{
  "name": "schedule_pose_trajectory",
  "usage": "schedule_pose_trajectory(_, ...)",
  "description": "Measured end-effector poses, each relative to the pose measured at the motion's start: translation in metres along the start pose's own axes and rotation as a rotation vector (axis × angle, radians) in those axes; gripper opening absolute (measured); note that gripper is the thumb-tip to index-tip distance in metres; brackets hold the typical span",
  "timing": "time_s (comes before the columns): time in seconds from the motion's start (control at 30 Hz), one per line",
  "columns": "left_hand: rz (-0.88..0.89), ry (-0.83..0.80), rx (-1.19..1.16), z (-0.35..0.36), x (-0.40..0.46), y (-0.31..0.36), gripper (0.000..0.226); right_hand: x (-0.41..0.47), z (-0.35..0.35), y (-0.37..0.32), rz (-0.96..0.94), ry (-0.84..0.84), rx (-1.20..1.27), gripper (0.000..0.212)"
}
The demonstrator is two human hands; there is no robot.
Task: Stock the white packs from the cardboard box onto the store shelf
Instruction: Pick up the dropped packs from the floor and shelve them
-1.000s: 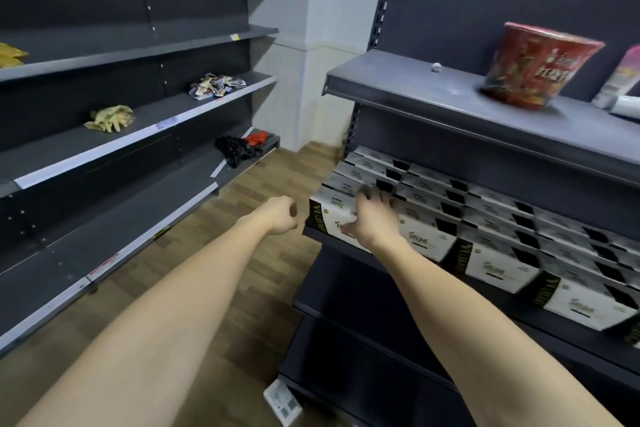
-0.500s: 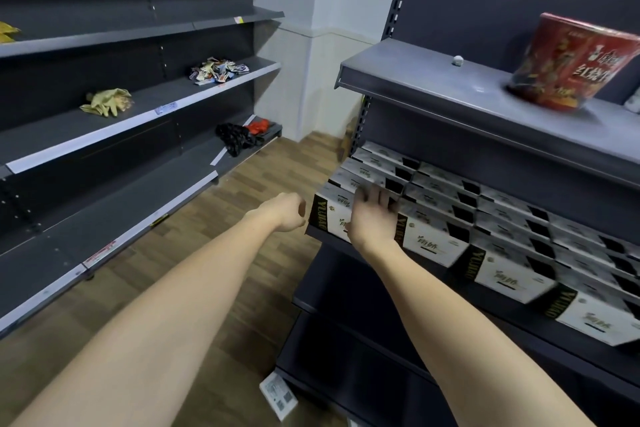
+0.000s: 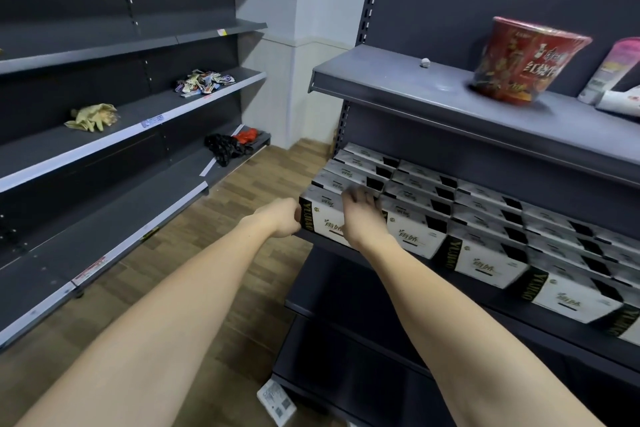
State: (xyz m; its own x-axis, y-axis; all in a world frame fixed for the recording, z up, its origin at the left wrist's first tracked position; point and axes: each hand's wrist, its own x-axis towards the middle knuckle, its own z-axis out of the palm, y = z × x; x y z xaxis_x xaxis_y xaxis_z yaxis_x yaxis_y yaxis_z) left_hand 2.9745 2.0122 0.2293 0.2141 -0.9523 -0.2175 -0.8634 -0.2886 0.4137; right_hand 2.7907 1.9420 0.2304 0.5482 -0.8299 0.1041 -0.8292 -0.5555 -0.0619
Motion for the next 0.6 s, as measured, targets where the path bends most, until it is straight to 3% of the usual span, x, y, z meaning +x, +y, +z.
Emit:
schedule_pose_trajectory(0.23, 0.061, -0.02, 0.171, 0.015, -0.018, 0.04, 0.021, -0.044, -0.001, 0.02, -0.036, 0.152, 0.038, 0.045)
schedule_pose_trajectory(0.5, 0.146, -0.113, 0.261, 0.065, -0.042, 0.13, 0.027, -0.133, 0.011, 0.088, 0.023, -0.034, 0.19, 0.042)
schedule_pose_trajectory(0.6, 0.199, -0.175, 0.296, 0.104, -0.061, 0.178, 0.019, -0.184, 0.027, 0.129, 0.11, -0.089, 0.256, 0.041)
